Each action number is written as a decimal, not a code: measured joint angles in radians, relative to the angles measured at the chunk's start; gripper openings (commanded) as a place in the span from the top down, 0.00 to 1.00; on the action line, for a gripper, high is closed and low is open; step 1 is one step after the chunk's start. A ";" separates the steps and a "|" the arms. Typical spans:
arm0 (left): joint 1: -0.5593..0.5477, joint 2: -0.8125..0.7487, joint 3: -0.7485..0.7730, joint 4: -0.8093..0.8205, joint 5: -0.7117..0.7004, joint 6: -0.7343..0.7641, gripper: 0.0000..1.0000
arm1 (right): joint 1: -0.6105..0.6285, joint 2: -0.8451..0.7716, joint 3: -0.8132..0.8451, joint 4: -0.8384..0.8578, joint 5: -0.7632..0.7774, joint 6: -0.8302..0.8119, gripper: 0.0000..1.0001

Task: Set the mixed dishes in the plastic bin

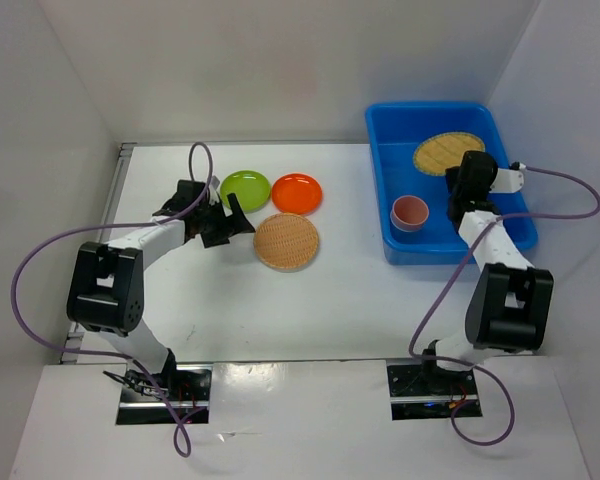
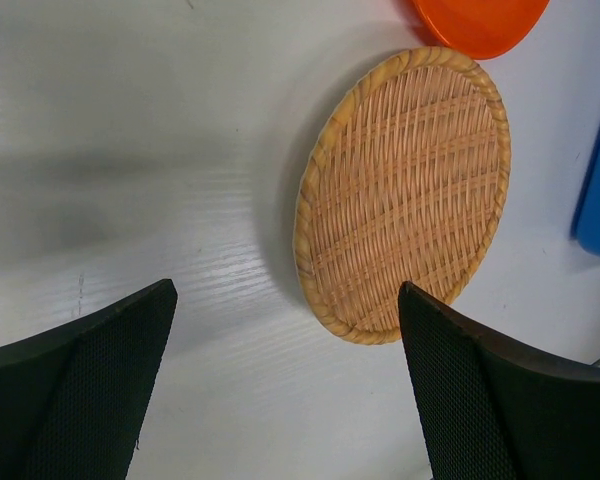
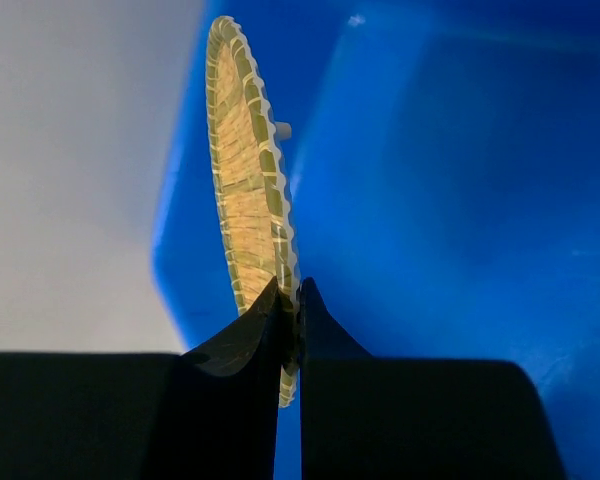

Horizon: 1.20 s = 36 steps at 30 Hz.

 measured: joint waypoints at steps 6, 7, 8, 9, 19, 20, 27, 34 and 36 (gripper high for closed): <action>-0.003 0.019 0.009 -0.002 0.001 0.003 0.02 | -0.017 0.135 0.012 0.007 -0.006 0.040 1.00; -0.003 0.024 0.013 -0.001 0.001 0.003 0.02 | -0.018 0.150 0.013 0.014 -0.004 0.047 1.00; -0.003 0.028 0.017 -0.001 0.002 0.003 0.02 | -0.019 0.163 0.017 0.021 -0.002 0.052 1.00; -0.003 0.032 0.019 -0.001 0.002 0.003 0.02 | -0.019 0.184 0.025 0.031 0.001 0.056 1.00; -0.012 0.059 0.025 -0.021 0.000 0.009 0.02 | -0.050 0.393 0.114 0.111 -0.022 0.076 1.00; -0.015 0.063 0.028 -0.023 0.000 0.014 0.02 | -0.053 0.412 0.124 0.112 -0.026 0.077 1.00; -0.029 0.089 0.053 -0.038 -0.005 0.028 0.02 | -0.060 0.509 0.206 0.115 -0.042 0.077 1.00; -0.064 0.127 0.089 -0.060 -0.038 0.038 0.02 | -0.061 0.586 0.282 0.112 -0.061 0.076 0.87; -0.070 0.132 0.089 -0.069 -0.046 0.048 0.02 | -0.061 0.612 0.307 0.105 -0.066 0.075 0.85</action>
